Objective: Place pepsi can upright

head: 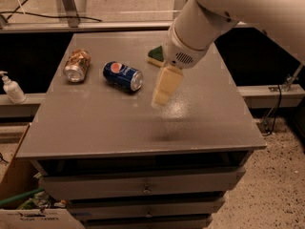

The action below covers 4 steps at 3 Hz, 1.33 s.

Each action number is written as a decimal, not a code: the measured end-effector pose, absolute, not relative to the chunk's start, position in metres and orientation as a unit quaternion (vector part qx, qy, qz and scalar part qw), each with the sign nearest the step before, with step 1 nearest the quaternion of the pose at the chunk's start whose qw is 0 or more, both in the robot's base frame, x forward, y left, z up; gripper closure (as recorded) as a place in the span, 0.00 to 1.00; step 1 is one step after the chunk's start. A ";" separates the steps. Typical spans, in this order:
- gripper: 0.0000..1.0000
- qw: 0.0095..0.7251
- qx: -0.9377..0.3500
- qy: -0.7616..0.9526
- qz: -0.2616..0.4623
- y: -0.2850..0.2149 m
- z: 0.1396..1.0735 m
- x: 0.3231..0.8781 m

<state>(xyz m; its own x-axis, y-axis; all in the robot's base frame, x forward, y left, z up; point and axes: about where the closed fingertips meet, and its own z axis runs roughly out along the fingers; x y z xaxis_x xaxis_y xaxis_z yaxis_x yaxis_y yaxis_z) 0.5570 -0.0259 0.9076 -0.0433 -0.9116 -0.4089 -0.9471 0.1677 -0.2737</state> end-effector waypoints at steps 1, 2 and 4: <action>0.00 0.249 -0.637 0.729 0.020 0.013 0.881 0.589; 0.00 0.255 -0.640 0.725 0.018 0.053 0.862 0.613; 0.00 0.228 -0.628 0.744 0.025 0.101 0.855 0.652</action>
Offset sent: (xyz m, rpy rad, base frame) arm 0.0888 0.1307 -0.0695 -0.0072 -0.0404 -0.0064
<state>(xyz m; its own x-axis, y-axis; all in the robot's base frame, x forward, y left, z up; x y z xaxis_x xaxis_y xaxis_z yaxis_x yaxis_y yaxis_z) 0.6515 0.1012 0.8554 -0.1081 -0.9227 -0.3701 -0.9456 0.2103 -0.2483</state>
